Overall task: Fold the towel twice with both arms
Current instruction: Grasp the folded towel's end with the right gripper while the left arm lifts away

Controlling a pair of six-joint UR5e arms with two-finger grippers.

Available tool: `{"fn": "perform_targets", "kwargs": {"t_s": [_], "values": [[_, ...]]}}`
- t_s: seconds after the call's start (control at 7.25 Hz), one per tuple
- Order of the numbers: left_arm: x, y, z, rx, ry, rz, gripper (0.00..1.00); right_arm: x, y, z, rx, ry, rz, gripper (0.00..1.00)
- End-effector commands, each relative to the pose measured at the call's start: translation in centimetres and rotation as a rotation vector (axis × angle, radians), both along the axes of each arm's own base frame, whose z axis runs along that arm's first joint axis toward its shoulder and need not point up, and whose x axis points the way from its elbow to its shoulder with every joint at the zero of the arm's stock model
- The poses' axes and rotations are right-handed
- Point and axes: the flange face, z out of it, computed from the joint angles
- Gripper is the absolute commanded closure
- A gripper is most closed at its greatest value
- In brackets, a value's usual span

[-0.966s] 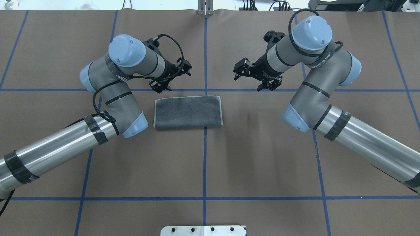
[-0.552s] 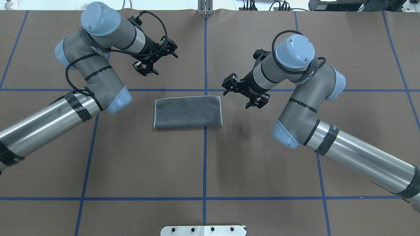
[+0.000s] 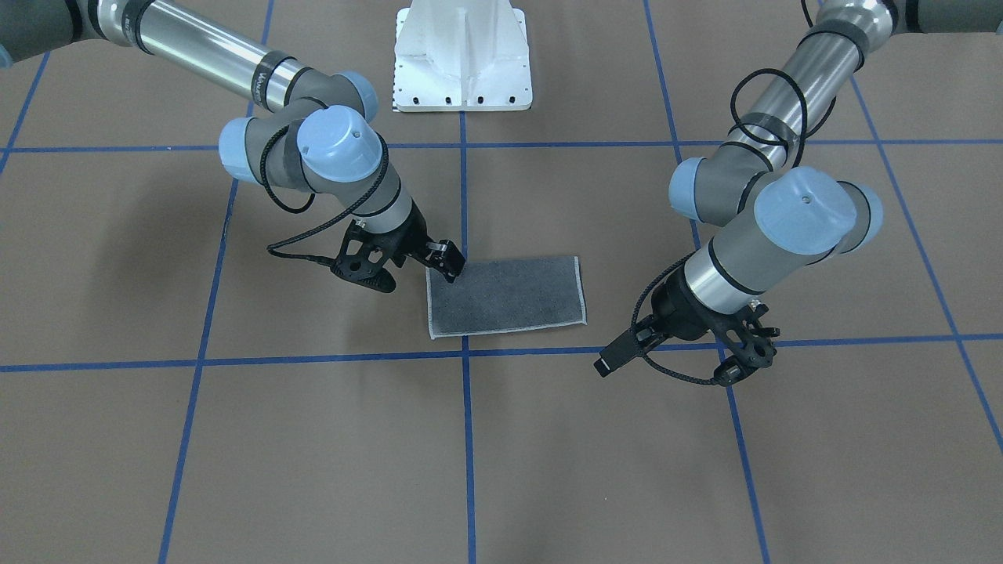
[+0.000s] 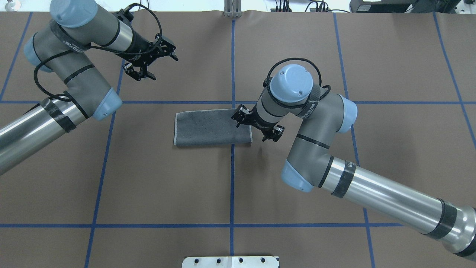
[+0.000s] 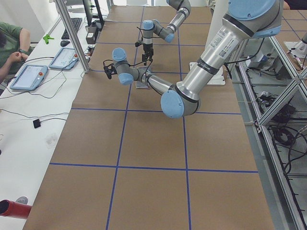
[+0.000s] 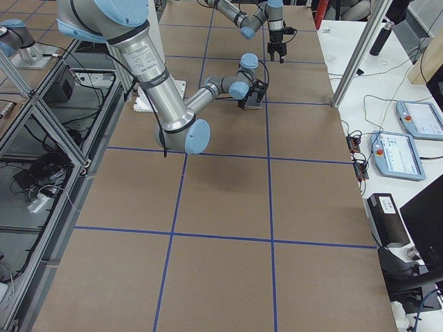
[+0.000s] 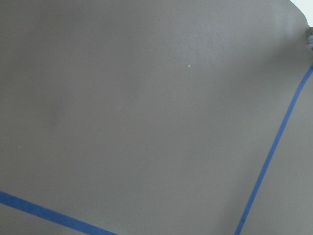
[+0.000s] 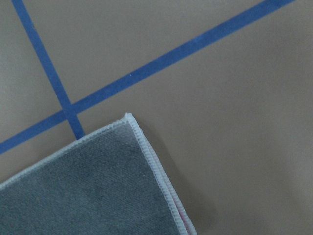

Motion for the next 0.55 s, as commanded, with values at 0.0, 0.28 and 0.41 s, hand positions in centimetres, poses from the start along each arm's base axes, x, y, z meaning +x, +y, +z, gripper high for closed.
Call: {"fn": "perform_targets", "kwargs": {"t_s": [0.0,0.28,0.41], "values": [[-0.22,-0.01,0.09,0.001,0.0,-0.001,0.0,-1.37,1.2,0.04,0.018,0.018,-0.002,0.1],[-0.13,0.02,0.28,0.0,-0.003,-0.002,0.0,-1.32,1.1,-0.07,0.019,0.017,0.0,0.4],[-0.13,0.02,0.26,0.001,-0.002,-0.002,0.0,-1.31,1.1,-0.09,0.02,0.016,0.0,0.62]]}}
